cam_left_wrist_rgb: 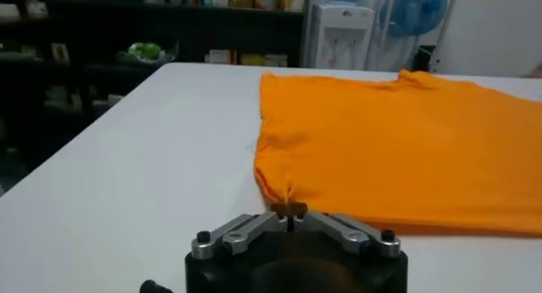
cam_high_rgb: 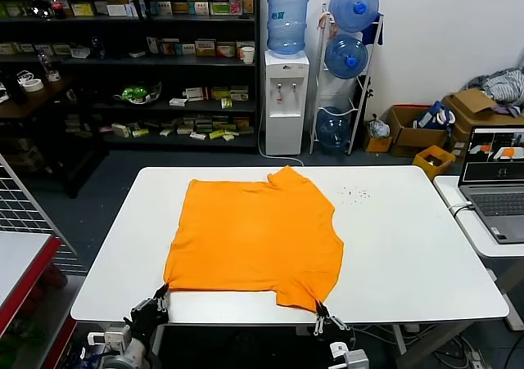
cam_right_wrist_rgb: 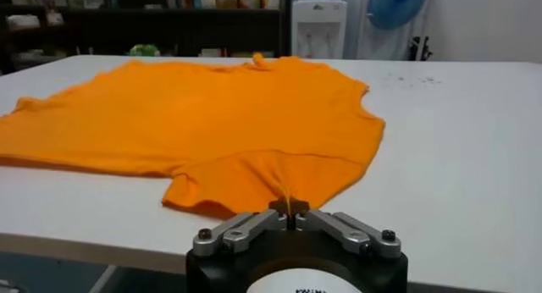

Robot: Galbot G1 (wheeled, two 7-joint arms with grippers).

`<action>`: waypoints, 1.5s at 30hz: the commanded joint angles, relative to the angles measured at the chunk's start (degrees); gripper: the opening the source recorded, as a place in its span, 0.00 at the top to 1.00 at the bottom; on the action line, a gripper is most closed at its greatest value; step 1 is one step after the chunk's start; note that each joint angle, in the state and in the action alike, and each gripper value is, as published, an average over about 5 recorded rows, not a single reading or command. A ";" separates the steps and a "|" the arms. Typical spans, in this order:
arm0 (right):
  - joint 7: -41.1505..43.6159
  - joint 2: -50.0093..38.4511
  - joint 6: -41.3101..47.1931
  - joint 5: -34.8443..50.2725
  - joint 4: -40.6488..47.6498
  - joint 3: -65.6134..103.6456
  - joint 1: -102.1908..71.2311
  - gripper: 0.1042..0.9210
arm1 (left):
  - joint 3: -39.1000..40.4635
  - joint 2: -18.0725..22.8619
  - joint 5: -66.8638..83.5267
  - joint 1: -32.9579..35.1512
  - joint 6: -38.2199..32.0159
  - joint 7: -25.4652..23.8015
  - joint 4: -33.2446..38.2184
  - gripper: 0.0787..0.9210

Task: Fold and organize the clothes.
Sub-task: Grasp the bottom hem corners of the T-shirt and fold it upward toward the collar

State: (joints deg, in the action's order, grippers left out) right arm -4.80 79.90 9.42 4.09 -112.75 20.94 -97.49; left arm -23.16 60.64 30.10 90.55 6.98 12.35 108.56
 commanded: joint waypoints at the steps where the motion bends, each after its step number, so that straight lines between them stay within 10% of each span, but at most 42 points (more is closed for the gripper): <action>1: -1.91 -5.47 0.00 2.43 -8.10 1.02 -7.36 0.97 | -0.09 -1.67 0.55 9.03 0.02 2.98 9.93 0.98; 10: -5.12 -9.58 -0.31 4.15 -14.40 3.16 -13.06 0.97 | -0.32 -1.79 0.99 14.57 0.22 5.13 15.28 0.98; 31: -5.88 -9.85 7.03 9.25 -0.61 -1.33 20.06 0.97 | 3.29 -2.20 3.17 -12.83 0.67 -0.32 0.17 0.98; 45: -6.41 -11.33 10.02 15.63 7.31 -6.69 31.09 0.97 | 7.88 -3.20 3.04 -18.83 1.46 0.17 -7.01 0.98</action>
State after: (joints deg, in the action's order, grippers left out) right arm -10.88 69.13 18.24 17.46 -108.60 15.69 -71.99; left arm -17.17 57.43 33.11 76.26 8.34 12.79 105.51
